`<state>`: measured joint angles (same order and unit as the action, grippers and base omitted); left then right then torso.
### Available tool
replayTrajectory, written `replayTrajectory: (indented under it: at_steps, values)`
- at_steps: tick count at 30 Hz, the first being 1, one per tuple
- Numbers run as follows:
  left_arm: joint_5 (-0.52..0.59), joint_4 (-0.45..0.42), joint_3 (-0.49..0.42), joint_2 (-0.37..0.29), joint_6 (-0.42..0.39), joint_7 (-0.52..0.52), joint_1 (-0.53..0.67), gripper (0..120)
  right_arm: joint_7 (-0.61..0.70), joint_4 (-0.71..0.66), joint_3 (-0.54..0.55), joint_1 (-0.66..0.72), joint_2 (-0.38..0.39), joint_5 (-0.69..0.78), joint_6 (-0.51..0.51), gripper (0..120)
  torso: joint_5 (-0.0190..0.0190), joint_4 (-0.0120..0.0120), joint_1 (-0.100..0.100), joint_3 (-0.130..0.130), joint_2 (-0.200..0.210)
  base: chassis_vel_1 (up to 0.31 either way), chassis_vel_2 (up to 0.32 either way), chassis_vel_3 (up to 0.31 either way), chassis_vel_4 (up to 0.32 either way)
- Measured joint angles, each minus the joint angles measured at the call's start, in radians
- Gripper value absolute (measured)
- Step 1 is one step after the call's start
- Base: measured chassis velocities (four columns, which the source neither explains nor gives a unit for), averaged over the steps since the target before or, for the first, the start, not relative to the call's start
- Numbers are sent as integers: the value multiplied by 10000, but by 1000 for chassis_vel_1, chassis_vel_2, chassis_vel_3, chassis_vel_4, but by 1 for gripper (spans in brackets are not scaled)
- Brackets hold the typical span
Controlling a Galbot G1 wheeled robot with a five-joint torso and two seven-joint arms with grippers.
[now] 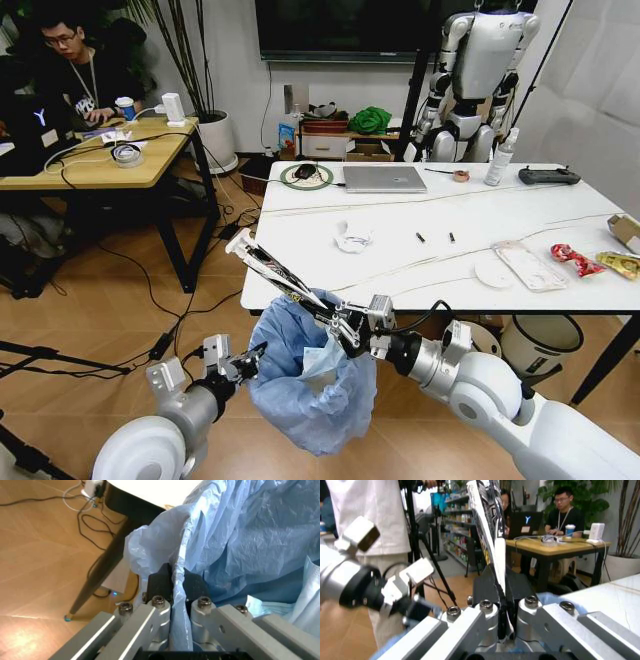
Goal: Pick up the trash bin and place the trash from the table into it.
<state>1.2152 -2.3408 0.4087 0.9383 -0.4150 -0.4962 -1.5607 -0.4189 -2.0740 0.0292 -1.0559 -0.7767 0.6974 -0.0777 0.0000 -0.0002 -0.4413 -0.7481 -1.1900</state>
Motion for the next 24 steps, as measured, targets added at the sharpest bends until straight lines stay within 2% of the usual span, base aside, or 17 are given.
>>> replayTrajectory:
  at_steps: [10,16,24]
  values:
    - [133,-228,557,-580,-440,-540,-376,0,-97,454,241,-206,-180,-762,-210,0,-1,0,0,0,-2,0,0,0,0]
    - [353,-252,628,-965,-505,-732,-566,0,-244,982,831,157,-931,-949,-357,0,0,2,0,0,-2,0,0,0,0]
    - [503,-290,909,-1138,-520,-766,-678,0,-451,1176,1095,169,-1075,-1232,-499,0,-1,-1,0,0,-1,0,0,0,0]
